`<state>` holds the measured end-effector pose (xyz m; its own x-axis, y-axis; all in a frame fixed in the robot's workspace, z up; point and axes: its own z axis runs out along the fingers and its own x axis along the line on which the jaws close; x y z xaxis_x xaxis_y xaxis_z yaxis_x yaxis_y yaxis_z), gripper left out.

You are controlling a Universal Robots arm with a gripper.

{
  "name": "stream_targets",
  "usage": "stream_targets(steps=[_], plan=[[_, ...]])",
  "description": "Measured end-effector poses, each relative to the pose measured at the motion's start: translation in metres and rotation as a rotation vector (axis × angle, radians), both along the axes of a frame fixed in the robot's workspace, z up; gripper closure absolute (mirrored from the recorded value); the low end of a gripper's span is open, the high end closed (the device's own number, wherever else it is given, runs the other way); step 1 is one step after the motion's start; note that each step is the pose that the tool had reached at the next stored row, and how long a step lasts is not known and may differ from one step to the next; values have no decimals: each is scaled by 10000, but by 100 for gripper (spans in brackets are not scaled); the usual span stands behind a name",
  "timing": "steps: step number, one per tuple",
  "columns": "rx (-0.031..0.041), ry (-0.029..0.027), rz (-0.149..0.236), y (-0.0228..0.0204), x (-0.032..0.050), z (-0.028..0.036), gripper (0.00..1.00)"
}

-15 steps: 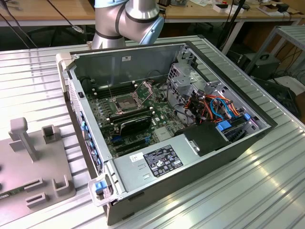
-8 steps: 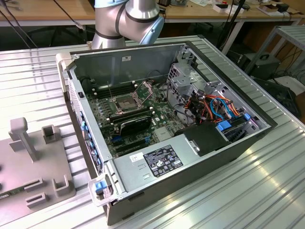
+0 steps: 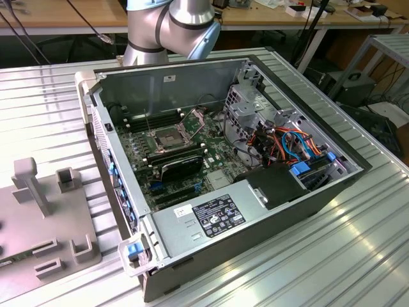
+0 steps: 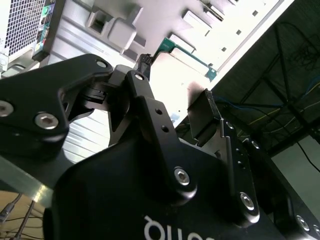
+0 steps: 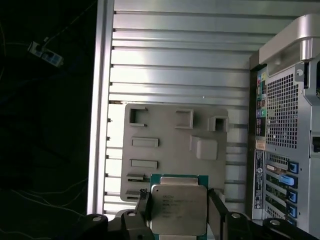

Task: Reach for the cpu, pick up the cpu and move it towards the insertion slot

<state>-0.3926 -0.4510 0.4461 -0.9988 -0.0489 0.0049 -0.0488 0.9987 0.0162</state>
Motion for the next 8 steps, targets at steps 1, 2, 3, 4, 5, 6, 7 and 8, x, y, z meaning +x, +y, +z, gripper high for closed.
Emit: stream_targets(steps=[1,2,3,4,5,6,7,8], plan=[[-1,0,0,0,17,0,45],[1,-1,1,0,51,-1,45],[-1,0,1,0,79,0,45],[-1,1,1,0,96,0,45],[-1,1,1,0,112,0,45],[0,0,1,0,132,0,45],[-1,0,1,0,147,0,45],[0,-1,1,0,162,-1,45]])
